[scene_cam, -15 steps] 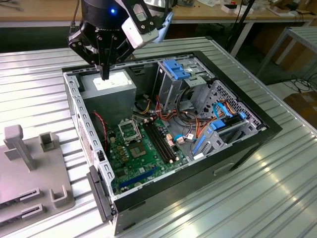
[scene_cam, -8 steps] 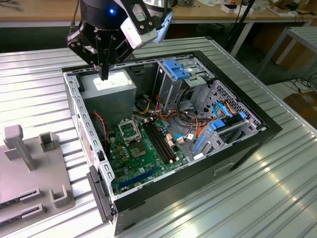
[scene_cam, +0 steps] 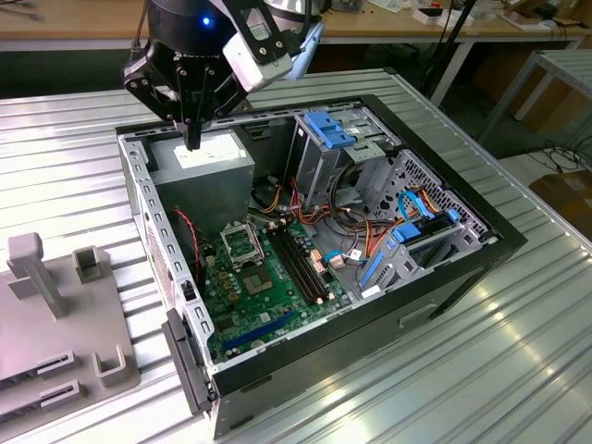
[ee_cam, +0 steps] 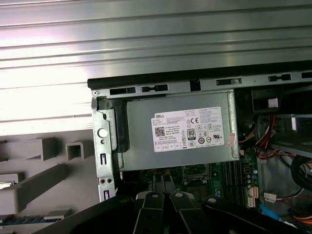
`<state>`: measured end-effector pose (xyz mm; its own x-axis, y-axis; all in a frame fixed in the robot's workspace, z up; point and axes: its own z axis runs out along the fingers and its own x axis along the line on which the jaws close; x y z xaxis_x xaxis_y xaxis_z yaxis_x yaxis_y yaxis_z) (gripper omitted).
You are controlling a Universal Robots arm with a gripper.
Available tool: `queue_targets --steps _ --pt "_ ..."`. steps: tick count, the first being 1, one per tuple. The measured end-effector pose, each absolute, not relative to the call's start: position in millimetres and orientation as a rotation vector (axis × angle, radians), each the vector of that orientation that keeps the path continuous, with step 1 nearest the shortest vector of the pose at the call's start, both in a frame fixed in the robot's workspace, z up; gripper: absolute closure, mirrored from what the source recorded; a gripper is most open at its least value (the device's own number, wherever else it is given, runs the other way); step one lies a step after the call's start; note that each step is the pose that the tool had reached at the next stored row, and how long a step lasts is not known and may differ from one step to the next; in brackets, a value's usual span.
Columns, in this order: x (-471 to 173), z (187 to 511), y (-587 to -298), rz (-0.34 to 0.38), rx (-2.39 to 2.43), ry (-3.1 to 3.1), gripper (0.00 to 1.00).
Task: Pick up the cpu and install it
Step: 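Reach for the cpu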
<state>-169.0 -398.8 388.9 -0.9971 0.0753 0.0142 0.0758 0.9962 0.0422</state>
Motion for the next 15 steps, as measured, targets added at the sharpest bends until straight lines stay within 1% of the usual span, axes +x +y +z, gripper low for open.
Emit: queue_targets --steps 15 --pt "-181 388 -399 -0.067 -0.118 -3.124 0.89"
